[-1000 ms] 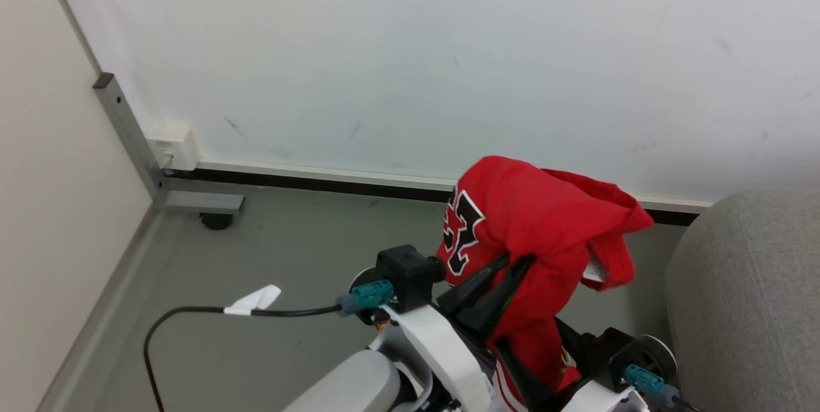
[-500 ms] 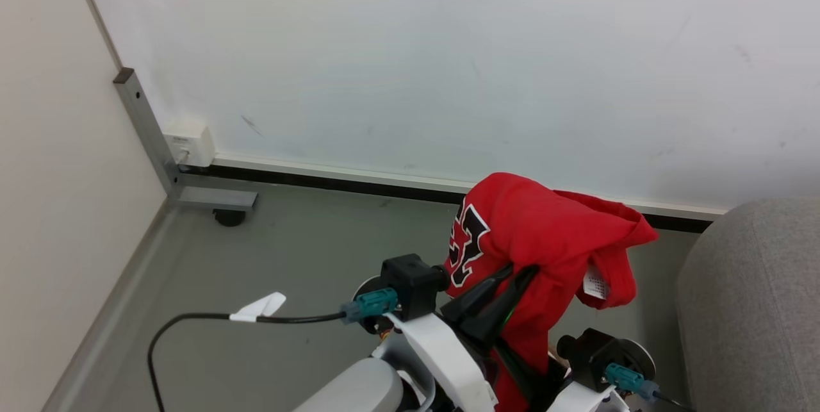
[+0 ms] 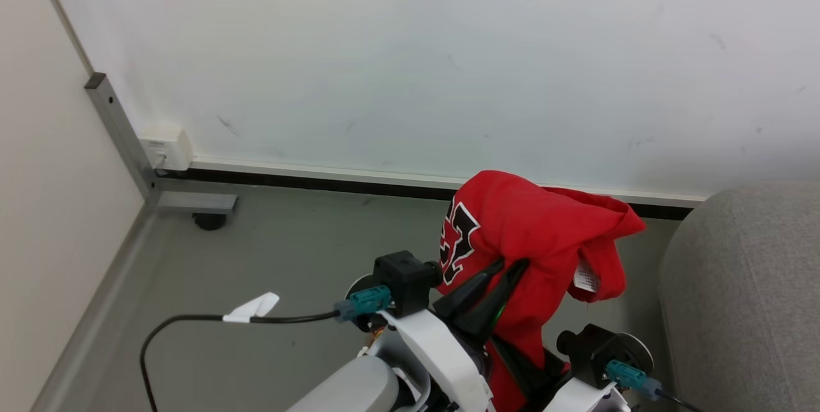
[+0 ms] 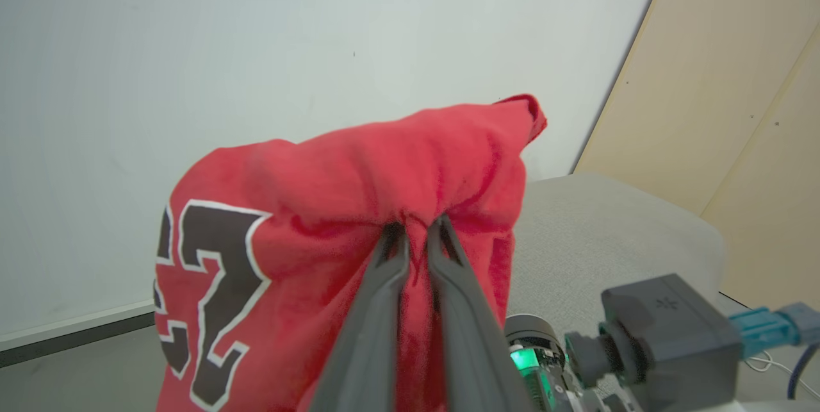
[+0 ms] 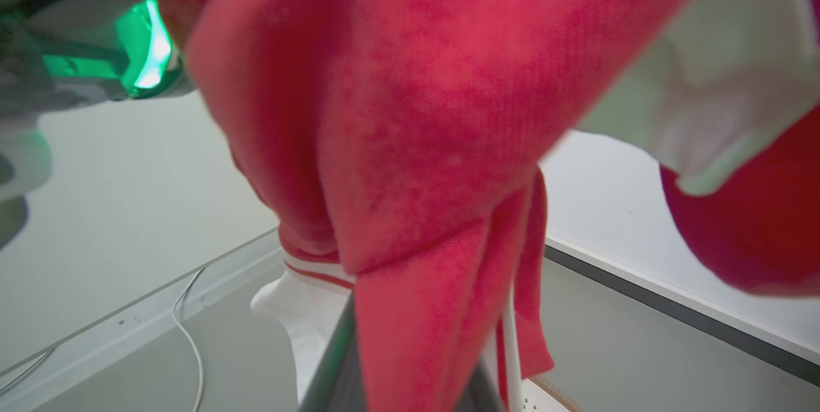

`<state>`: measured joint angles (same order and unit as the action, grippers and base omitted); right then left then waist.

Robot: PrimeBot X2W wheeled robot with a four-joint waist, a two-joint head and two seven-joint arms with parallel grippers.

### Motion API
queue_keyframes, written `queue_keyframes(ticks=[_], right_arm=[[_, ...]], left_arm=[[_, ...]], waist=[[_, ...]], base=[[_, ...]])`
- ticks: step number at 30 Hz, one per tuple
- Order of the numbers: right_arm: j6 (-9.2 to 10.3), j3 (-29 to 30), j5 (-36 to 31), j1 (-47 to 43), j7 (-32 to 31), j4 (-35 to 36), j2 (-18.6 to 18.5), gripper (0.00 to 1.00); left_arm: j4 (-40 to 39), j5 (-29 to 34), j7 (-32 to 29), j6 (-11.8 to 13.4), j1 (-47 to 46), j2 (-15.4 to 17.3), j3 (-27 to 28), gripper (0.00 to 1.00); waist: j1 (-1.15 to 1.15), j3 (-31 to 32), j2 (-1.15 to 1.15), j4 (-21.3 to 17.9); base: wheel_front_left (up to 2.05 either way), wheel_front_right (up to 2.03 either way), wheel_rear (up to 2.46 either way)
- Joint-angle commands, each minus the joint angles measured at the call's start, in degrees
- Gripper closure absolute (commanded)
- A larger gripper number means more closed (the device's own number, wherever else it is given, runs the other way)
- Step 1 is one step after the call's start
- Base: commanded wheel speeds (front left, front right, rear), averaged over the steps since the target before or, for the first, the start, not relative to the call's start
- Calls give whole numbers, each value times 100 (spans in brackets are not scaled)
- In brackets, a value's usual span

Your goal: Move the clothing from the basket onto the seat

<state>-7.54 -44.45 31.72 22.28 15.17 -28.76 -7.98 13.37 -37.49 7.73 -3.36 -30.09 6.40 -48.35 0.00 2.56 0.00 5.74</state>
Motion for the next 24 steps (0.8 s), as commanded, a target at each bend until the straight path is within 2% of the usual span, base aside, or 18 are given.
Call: queue_keyframes(ticks=[1,2,3,4,12,24], right_arm=[[10,15,-24,4,-3,36,-16,100],[10,32,-27,4,-3,54,-15,100],[10,49,-35,4,-3,71,-15,100],[10,74,-44,0,-3,88,-11,100],[10,271,-110,-119,-1,298,13,100],[10,1406,-579,-275,-2,870,-338,100]], left_arm=[[-16,-77,31,29,-19,33,18,89],[-20,-84,18,46,-16,38,22,67],[-24,-75,15,73,-17,47,31,19],[-25,-75,4,79,-18,56,31,0],[-204,5,43,135,-36,201,57,0],[-368,12,320,364,168,460,287,0]], waist=[[0,-17,0,-48],[0,-28,0,-80],[0,-40,0,-114],[0,-53,0,-152],[0,-146,0,-639],[0,-309,0,-1803]], base=[[0,0,0],[0,0,0],[0,0,0],[0,0,0],[0,0,0],[0,0,0]])
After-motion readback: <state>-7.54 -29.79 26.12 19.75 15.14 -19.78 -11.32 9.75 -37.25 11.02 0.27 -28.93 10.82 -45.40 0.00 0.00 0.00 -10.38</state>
